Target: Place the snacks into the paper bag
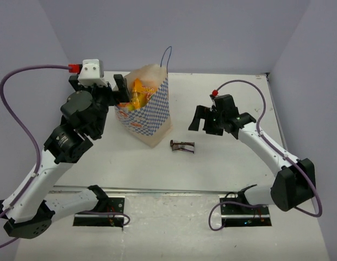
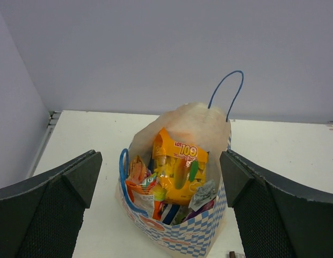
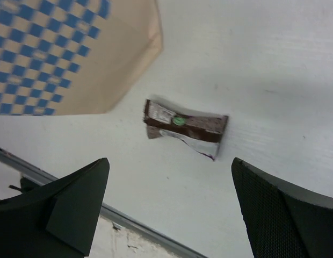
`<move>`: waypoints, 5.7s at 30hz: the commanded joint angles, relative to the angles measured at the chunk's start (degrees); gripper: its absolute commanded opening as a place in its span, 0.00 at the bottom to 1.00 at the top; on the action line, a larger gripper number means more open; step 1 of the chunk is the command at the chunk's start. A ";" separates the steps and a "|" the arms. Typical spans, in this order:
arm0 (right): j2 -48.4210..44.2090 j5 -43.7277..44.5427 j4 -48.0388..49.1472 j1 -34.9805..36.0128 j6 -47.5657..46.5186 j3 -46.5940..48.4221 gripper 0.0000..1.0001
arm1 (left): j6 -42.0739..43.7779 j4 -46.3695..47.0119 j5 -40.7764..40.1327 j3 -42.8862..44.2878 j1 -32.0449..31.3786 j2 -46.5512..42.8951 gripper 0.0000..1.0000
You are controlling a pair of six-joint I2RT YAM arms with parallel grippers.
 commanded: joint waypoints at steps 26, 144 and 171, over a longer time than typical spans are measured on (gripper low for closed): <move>10.51 3.17 3.99 7.41 -44.52 4.07 0.99 | 6.59 13.10 4.15 -2.69 0.03 4.40 1.00; 25.32 -2.73 33.74 14.10 -15.70 49.99 0.99 | 3.69 5.80 -2.44 0.21 0.03 -2.81 1.00; -26.29 47.04 8.66 14.10 -9.03 0.40 0.99 | -4.65 4.93 0.72 -6.21 0.03 -3.78 1.00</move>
